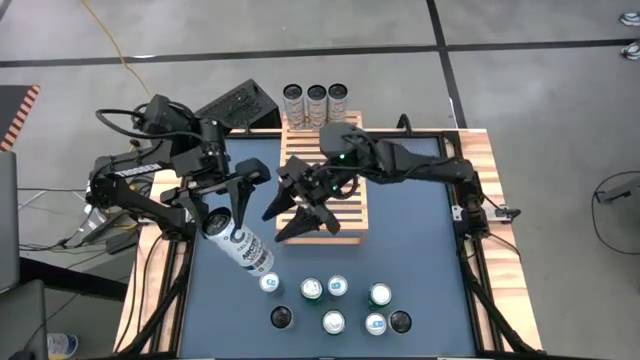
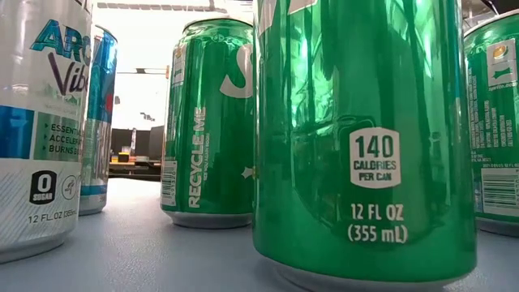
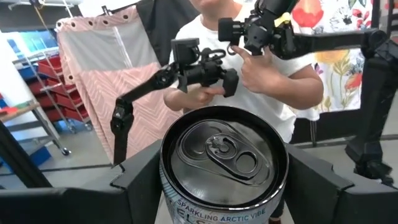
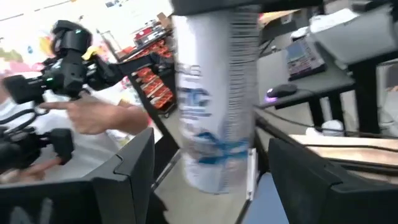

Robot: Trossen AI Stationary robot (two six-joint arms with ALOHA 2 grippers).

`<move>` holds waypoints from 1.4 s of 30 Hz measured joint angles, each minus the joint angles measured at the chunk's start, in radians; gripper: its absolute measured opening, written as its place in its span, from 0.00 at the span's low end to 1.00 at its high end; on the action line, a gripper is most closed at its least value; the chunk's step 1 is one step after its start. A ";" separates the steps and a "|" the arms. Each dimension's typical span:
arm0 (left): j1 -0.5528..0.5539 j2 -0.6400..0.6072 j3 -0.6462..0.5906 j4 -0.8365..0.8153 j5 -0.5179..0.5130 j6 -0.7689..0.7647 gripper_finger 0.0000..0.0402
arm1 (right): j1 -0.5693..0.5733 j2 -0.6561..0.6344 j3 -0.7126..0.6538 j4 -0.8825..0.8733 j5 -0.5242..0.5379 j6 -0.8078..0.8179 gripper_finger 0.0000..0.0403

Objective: Place canned beverage on shelf
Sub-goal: Put the white blue soda can on the shelf

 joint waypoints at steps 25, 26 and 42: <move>-0.141 -0.006 0.209 0.028 -0.064 0.191 0.63 | 0.100 -0.167 0.001 -0.105 0.248 -0.173 0.66; -0.154 -0.005 0.219 0.028 -0.057 0.212 0.63 | 0.104 -0.169 0.001 -0.102 0.270 -0.164 0.66; -0.164 0.104 0.228 -0.004 -0.072 0.203 0.63 | 0.083 -0.086 0.001 -0.007 0.160 0.129 0.66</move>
